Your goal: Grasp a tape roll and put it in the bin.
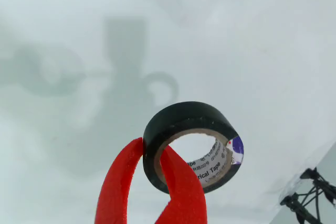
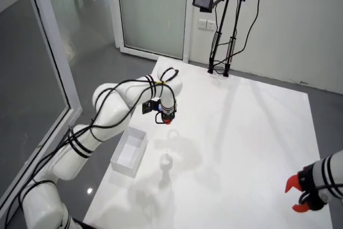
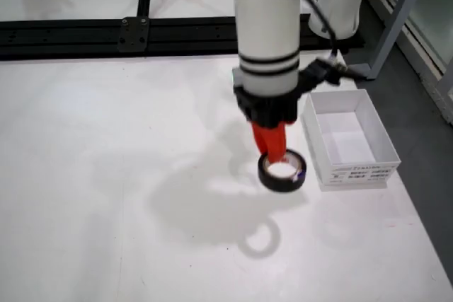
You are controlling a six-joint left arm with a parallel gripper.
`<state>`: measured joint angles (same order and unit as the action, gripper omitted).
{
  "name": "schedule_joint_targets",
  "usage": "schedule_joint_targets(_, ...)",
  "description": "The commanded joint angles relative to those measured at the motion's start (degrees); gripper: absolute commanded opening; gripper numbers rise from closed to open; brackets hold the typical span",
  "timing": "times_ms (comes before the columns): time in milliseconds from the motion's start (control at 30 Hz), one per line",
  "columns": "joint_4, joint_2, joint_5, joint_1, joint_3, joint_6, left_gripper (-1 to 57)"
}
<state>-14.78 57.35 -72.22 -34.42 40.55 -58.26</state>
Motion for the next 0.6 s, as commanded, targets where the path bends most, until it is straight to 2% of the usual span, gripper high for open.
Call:
schedule_joint_targets(33,-0.6,-36.6,-1.2,0.0,41.1,-6.8,-0.8)
schedule_joint_targets(167,-0.4,-39.8,-1.2,-0.2,45.6,-7.1,-0.8)
schedule_joint_targets(600,0.2,-39.9,-1.7,1.7,46.8,-9.3,-0.9)
